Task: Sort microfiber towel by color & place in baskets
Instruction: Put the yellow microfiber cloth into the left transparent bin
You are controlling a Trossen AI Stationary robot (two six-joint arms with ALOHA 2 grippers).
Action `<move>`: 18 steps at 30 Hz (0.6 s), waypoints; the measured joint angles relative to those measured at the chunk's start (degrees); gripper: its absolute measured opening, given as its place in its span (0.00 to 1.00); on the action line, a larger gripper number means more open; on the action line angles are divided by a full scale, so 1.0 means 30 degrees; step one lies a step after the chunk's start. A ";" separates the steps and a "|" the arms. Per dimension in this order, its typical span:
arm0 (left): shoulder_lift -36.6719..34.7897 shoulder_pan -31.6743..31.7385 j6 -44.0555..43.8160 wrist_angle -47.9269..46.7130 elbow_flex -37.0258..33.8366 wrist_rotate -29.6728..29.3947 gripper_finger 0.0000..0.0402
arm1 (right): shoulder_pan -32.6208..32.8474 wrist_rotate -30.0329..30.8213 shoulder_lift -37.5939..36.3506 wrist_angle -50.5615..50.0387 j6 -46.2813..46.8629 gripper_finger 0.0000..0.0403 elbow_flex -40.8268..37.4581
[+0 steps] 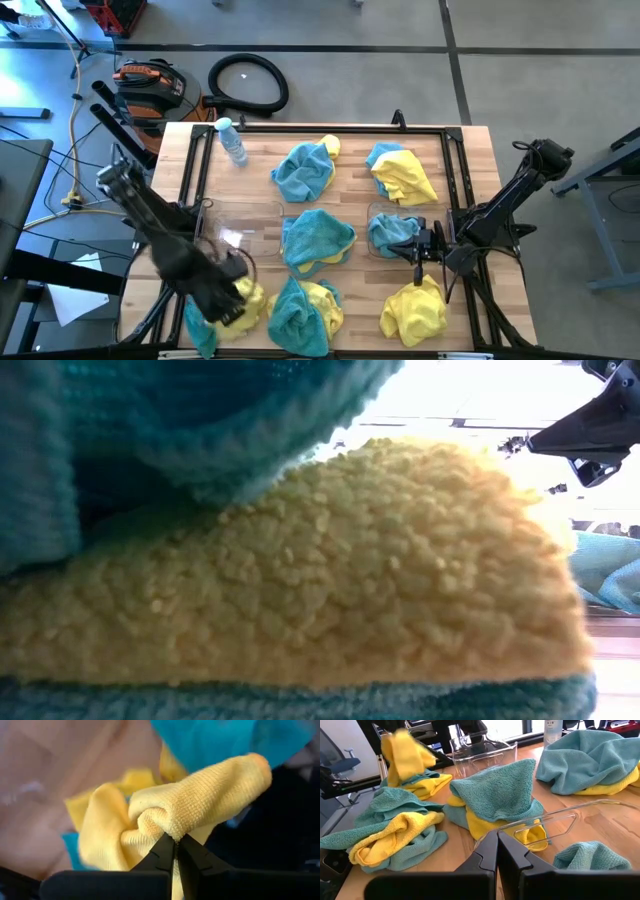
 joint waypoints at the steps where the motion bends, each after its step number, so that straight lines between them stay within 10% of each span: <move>1: -0.0547 -0.0103 -0.0035 -0.0580 0.0256 -0.0883 0.00 | 0.0000 0.0007 0.0000 0.0000 -0.0057 0.00 0.0000; 18: -0.6486 0.1161 -0.0100 -0.8401 0.0209 -0.9157 0.00 | 0.0006 0.0021 0.0000 -0.0073 -0.0107 0.00 0.0000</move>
